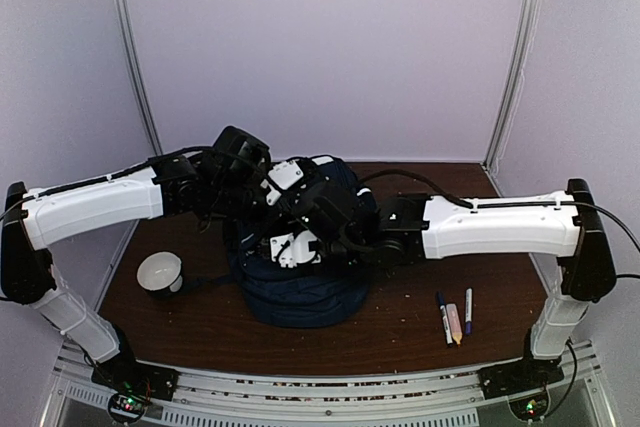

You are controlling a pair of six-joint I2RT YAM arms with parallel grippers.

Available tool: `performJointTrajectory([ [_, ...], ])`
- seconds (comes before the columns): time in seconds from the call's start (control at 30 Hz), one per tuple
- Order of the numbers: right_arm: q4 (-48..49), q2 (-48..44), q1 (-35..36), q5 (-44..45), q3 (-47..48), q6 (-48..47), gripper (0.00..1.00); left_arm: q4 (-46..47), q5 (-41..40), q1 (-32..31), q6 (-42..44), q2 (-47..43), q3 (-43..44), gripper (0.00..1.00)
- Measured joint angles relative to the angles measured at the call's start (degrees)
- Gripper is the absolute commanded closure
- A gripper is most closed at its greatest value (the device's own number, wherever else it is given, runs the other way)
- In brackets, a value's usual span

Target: Pack the student bag

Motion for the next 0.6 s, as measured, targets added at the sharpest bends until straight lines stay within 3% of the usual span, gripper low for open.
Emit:
performJointTrajectory([
  [0.6, 1.3, 5.9, 1.5, -8.9, 3.2, 6.5, 0.95, 0.0, -0.9, 0.0, 0.1, -0.3, -0.2, 1.0],
])
